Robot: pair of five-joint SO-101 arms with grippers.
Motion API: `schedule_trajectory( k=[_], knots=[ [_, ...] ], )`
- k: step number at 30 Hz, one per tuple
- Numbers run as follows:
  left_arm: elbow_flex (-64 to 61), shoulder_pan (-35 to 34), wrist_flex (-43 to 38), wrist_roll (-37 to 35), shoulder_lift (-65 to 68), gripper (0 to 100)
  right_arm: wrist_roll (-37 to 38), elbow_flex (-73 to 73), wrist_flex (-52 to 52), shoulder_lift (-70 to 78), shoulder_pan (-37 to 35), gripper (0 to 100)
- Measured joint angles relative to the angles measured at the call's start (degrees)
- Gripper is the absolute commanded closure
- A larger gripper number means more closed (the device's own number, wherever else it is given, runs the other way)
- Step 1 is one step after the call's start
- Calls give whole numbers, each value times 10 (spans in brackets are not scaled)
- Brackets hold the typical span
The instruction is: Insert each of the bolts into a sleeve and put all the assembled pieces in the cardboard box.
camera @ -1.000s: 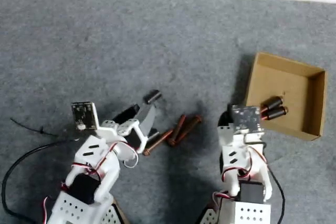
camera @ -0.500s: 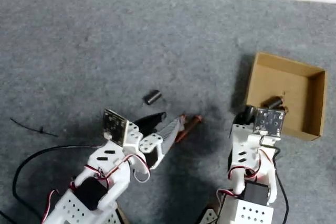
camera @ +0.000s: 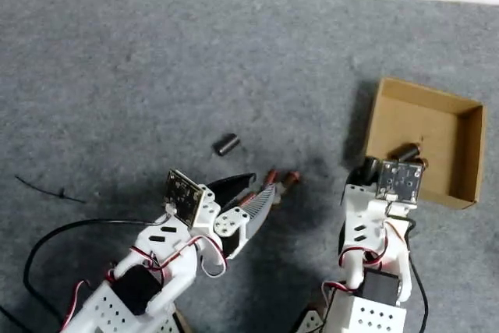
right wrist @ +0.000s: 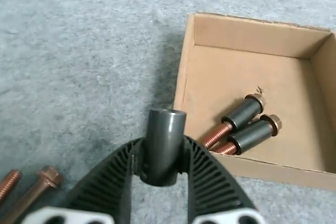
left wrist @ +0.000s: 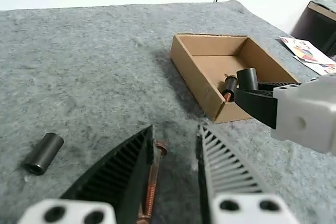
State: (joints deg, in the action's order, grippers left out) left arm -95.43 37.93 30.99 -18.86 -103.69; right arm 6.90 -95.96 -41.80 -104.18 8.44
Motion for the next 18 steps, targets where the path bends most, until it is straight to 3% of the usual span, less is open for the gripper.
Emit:
schedule_trajectory(
  k=[10, 18],
  knots=[
    [57, 40, 33, 0, 30, 867, 0, 0, 0, 0, 0, 994],
    [201, 54, 43, -1, 291, 864, 0, 0, 0, 0, 0, 994]
  ],
)
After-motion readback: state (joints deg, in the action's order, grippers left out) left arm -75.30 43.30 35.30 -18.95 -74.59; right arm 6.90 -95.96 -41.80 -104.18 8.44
